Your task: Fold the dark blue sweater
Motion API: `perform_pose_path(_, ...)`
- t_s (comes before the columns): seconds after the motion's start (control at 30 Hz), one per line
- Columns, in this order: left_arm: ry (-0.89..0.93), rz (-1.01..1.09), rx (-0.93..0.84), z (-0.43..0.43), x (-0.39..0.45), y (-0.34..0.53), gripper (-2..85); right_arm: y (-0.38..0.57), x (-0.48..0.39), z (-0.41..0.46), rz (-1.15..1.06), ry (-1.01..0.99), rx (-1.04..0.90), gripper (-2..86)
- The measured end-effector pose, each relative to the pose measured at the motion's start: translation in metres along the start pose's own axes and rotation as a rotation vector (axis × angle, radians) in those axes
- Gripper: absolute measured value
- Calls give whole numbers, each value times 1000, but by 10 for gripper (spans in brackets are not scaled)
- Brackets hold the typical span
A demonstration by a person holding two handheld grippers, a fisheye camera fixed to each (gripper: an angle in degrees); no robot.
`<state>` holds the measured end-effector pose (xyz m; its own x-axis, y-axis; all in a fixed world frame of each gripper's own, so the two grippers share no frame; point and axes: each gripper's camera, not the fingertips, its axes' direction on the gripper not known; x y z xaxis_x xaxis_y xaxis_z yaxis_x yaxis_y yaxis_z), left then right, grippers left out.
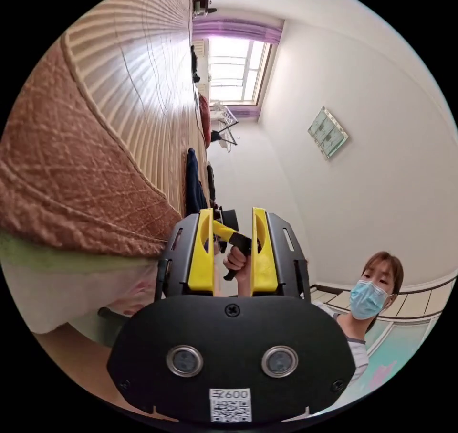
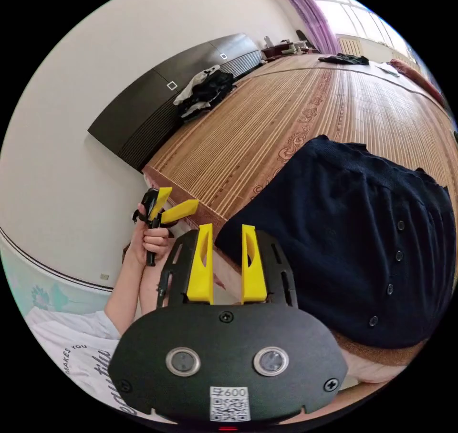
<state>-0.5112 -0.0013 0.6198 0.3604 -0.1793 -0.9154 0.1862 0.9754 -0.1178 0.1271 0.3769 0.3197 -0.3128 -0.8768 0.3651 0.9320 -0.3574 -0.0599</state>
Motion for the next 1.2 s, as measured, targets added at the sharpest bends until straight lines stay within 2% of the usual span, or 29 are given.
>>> perform_pose_path(0.1, -94, 3, 35, -6, -7, -2, 108, -8, -5, 20, 63, 74, -12, 15)
perform_pose_path(0.23, -70, -8, -27, 12, -22, -5, 101, -11, -5, 17, 11, 117, 23, -5)
perform_pose_path(0.4, -79, 5, -200, 56, -34, -13, 101, -4, 38, 4, 142, -99, 95, -8)
perform_pose_path(0.47, -89, 28, -221, 67, -34, -13, 104, 0, 60, 3, 197, -221, 92, -8)
perform_pose_path(0.57, -37, 36, -246, 81, -40, -12, 107, 4, 73, -3, 222, -285, 131, -8)
perform_pose_path(0.67, -26, 36, -311, 102, -45, -11, 111, 2, 73, -9, 202, -291, 150, -8)
perform_pose_path(0.73, -97, 67, -339, 116, -41, -9, 115, 0, 72, -11, 190, -280, 147, -8)
perform_pose_path(0.9, -217, 105, -303, 124, -35, -8, 123, -3, 72, -12, 166, -276, 145, -8)
perform_pose_path(1.07, -167, 113, -386, 147, -35, -6, 123, -3, 80, -12, 164, -305, 140, -8)
perform_pose_path(1.2, -196, 117, -372, 148, -32, -7, 117, 1, 79, -12, 155, -300, 144, -8)
